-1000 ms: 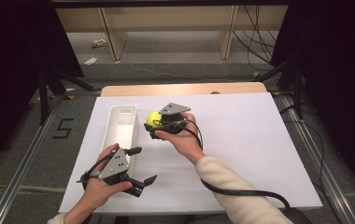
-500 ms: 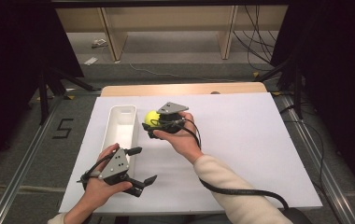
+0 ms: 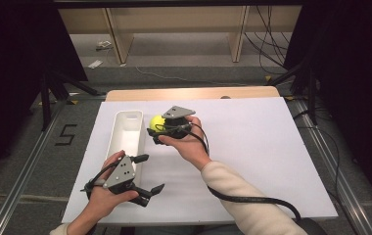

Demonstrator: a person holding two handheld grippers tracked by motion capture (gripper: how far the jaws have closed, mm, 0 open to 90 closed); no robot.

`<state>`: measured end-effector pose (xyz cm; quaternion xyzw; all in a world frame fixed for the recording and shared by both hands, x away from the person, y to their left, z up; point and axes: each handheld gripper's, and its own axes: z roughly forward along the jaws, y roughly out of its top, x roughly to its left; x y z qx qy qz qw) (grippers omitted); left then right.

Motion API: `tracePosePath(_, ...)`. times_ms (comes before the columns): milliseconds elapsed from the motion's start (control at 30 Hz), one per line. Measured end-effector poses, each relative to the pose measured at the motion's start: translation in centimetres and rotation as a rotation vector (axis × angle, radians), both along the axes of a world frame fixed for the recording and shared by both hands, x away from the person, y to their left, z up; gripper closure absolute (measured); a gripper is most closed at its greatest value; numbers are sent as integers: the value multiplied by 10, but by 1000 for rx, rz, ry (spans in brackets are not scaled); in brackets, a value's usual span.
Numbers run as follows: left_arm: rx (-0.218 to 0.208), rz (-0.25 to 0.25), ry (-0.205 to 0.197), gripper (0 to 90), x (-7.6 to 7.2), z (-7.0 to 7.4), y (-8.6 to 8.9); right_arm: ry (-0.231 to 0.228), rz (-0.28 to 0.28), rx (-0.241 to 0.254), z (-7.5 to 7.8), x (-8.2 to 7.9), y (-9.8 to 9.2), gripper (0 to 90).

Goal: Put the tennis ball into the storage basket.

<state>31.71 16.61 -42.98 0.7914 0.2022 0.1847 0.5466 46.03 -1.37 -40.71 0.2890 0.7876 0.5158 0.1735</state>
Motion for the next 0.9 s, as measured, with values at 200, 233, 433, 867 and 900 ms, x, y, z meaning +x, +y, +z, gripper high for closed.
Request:
tracePosePath(200,0,-1,0,0,0,0,0,-3,4,3,1,0,3,264)
tracePosePath(233,1,-1,0,0,0,0,0,-3,4,3,2,0,3,263)
tracePosePath(433,1,-2,-1,0,0,0,0,-3,8,-2,2,0,4,264)
tracePosePath(867,-1,-2,-2,0,0,0,0,-5,14,-1,4,1,9,264)
tracePosePath(900,-1,-1,-2,0,0,0,0,-4,15,-2,4,1,9,264)
